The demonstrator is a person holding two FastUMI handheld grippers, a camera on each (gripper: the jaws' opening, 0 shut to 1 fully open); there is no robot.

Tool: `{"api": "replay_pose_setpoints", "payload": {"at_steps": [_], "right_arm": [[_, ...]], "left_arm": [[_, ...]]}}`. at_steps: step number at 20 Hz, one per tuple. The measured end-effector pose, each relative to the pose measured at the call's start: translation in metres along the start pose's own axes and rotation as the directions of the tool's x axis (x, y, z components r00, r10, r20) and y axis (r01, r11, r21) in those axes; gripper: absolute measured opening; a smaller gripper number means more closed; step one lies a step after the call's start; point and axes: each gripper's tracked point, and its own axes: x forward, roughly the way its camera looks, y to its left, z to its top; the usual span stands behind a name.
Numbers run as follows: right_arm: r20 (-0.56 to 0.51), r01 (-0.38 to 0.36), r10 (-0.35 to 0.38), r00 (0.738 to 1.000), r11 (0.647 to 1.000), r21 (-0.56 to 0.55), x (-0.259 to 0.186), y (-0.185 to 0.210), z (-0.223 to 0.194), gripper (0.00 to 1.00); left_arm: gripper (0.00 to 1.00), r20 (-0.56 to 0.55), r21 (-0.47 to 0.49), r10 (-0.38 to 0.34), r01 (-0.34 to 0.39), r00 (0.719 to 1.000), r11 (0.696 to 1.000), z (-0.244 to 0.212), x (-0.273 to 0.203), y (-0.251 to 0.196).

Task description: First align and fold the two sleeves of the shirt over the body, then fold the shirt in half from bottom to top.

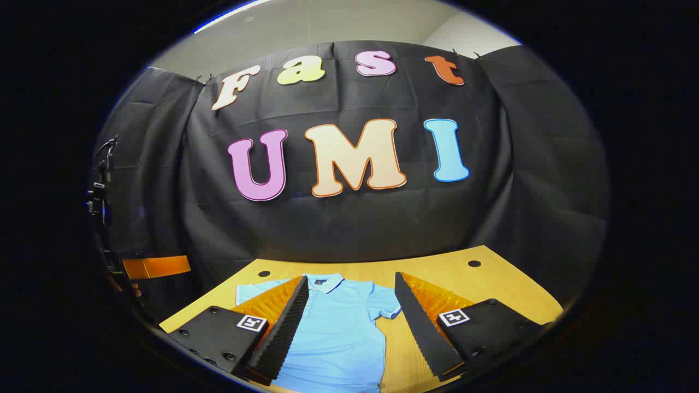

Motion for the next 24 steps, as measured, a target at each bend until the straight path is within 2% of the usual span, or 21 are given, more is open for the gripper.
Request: {"api": "replay_pose_setpoints", "payload": {"at_steps": [1,12,21,24], "right_arm": [[-0.007,-0.002,0.002,1.000,1.000,0.000,0.001,0.000,-0.003,0.98],[-0.072,-0.027,0.029,0.997,0.999,0.023,0.001,-0.004,-0.015,0.98],[-0.113,-0.043,0.046,0.992,0.999,0.030,0.004,-0.008,-0.026,0.98],[-0.141,-0.041,0.047,0.989,0.998,0.042,0.021,-0.018,-0.031,0.98]], "left_arm": [[0.95,0.001,0.000,0.001,-0.001,1.000,1.000,0.001,-0.002,0.001],[0.95,-0.011,-0.021,-0.032,0.032,0.999,0.999,-0.006,0.001,-0.017],[0.95,-0.025,-0.048,0.000,-0.001,1.000,0.999,-0.015,-0.006,-0.014],[0.95,-0.026,-0.062,0.014,-0.016,1.000,0.998,-0.018,-0.009,-0.011]]}}
